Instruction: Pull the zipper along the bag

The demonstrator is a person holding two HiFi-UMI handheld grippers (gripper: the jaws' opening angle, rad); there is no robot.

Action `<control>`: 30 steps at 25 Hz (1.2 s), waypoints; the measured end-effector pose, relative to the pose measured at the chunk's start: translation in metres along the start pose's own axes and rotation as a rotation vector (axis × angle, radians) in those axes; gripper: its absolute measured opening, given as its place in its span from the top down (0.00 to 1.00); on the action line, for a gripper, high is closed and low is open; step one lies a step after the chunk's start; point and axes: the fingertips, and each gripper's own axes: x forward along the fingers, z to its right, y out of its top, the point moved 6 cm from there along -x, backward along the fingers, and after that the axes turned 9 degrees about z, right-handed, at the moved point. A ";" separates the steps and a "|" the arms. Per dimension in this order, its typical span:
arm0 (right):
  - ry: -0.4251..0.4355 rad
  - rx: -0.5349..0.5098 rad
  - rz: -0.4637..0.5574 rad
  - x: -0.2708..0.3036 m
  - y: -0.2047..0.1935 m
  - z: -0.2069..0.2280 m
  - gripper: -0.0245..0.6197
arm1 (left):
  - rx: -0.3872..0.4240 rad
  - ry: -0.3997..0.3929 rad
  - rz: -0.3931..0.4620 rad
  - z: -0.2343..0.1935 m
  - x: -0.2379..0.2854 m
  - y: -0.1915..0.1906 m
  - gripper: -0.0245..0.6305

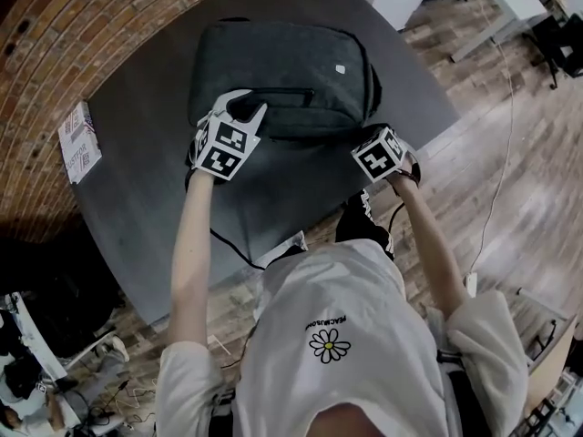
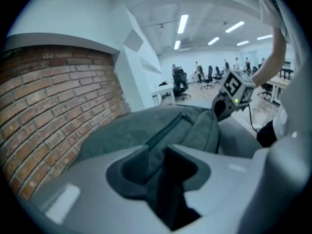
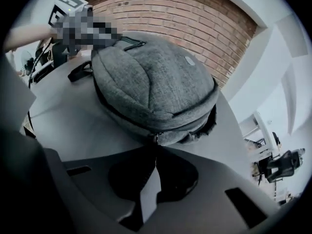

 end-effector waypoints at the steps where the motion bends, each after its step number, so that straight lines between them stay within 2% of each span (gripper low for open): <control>1: -0.010 -0.004 0.003 -0.004 -0.001 -0.002 0.95 | -0.006 -0.004 -0.002 0.001 0.001 0.001 0.78; 3: -0.028 -0.006 0.011 -0.014 -0.003 -0.009 0.95 | -0.011 -0.006 -0.004 0.002 0.002 -0.001 0.78; 7: 0.009 0.086 0.057 -0.028 -0.005 -0.023 0.95 | 0.013 -0.019 0.003 0.008 0.001 -0.003 0.80; 10: 0.071 0.094 0.078 -0.032 -0.001 -0.050 0.95 | 0.010 -0.044 0.003 0.009 0.002 -0.006 0.82; 14: 0.179 0.161 0.130 -0.030 0.025 -0.098 0.94 | 0.017 -0.042 0.002 0.009 0.003 -0.008 0.83; 18: 0.214 0.196 0.150 -0.019 0.049 -0.121 0.94 | 0.012 -0.052 -0.003 0.011 0.003 -0.008 0.83; 25: 0.290 0.102 0.175 0.006 0.101 -0.154 0.94 | 0.018 -0.049 -0.004 0.012 0.005 -0.009 0.84; 30: 0.288 0.061 0.180 0.024 0.113 -0.164 0.94 | 0.021 -0.048 -0.003 0.012 0.006 -0.010 0.84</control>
